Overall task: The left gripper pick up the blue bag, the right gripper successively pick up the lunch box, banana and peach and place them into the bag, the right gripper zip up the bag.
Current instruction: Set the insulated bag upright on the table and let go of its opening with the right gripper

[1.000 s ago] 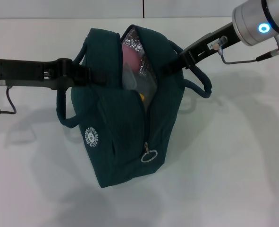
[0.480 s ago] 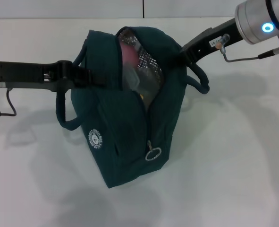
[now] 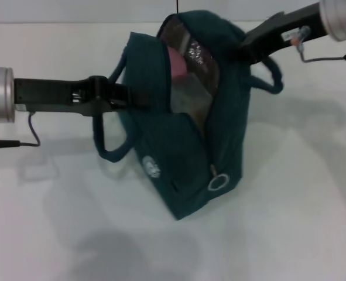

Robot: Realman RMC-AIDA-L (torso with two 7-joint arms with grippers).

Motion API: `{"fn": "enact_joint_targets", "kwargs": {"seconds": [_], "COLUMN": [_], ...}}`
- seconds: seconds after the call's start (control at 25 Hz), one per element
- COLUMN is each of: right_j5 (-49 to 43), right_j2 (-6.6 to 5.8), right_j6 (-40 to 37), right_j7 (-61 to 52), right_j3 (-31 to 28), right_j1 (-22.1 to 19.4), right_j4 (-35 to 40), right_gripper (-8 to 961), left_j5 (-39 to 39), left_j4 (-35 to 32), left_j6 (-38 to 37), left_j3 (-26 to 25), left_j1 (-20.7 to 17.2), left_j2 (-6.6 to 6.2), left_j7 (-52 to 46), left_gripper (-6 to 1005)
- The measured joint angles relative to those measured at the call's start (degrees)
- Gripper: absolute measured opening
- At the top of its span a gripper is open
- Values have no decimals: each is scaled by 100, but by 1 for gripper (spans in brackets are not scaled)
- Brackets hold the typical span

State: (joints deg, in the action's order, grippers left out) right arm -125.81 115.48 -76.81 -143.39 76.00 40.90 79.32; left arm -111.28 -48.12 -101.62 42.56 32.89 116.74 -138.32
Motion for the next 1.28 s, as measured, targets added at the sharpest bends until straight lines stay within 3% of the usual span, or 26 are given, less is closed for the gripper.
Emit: {"fn": "enact_joint_targets", "kwargs": {"seconds": [0.2,0.28,0.44,0.84,1.28], "right_j5": [119,298,579,707,702], "right_j2": [-13,-12,-21,-4,-17], "right_j6": [-186,-431,-747,-1112,-1117], "right_j7": [6,40,111,300,444], "right_j3": [-146,-428,-776,-959,-965], "right_j1": [-633,-931,-1273,-1661,-1675], "right_j4": [1006,1375,1697,1689,1299], "right_gripper": [69,60,56,57,54], "left_j5": [2,3,-17,-42,-22], "left_j4": [410,524,795,1240,1350], "left_j6": [24,126,395,618,654], "left_j3": [-17,-10,18,103,182], "left_j1": [208,335,460,709,747], "left_j2": [112,211,248,264,279], "left_j7": [144,242,340,415,427], "left_gripper": [33,33,33,33,33]}}
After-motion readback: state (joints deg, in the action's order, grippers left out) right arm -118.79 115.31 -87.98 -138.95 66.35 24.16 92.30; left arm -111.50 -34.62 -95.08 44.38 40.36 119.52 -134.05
